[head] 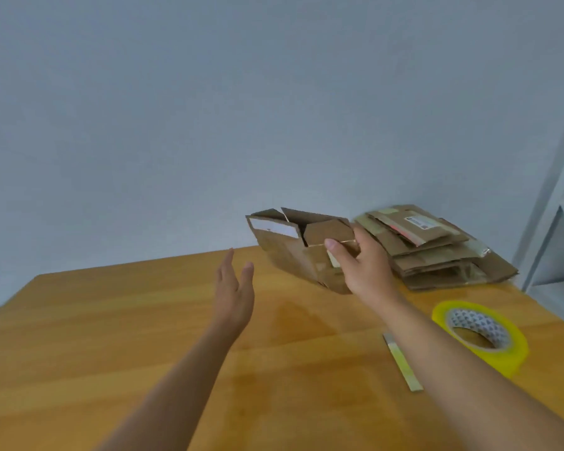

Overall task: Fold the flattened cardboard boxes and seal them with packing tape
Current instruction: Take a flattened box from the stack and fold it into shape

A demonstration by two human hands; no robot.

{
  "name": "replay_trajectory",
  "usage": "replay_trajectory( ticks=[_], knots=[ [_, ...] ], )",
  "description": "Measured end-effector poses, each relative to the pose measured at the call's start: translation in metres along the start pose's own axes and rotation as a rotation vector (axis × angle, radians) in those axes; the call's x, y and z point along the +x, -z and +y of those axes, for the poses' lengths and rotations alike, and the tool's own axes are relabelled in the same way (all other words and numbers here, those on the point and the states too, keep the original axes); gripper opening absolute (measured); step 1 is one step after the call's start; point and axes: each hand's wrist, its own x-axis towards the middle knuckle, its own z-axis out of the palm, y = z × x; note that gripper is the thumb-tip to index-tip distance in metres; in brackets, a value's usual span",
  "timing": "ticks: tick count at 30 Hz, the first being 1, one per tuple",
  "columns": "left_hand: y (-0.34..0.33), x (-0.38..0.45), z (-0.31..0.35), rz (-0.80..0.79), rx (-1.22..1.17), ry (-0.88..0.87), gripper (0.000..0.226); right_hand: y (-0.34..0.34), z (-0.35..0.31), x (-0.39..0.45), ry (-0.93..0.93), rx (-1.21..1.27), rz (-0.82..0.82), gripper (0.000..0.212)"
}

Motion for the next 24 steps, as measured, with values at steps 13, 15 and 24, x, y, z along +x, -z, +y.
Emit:
replay_trajectory(
  ticks=[13,15,24],
  knots=[
    [0.117,-0.075,-0.031,0.022,-0.322,0.083,0.026,-0.095,0.004,-0.066,-0.173,0.453,-0.315,0.048],
    [0.113,-0.079,-0.037,0.079,-0.317,0.042,0.022,-0.107,0.006,-0.066,-0.136,0.309,-0.257,0.054],
    [0.066,-0.079,-0.059,0.165,-0.271,-0.127,0.065,-0.124,0.025,-0.078,0.033,0.439,-0.227,0.055]
  ],
)
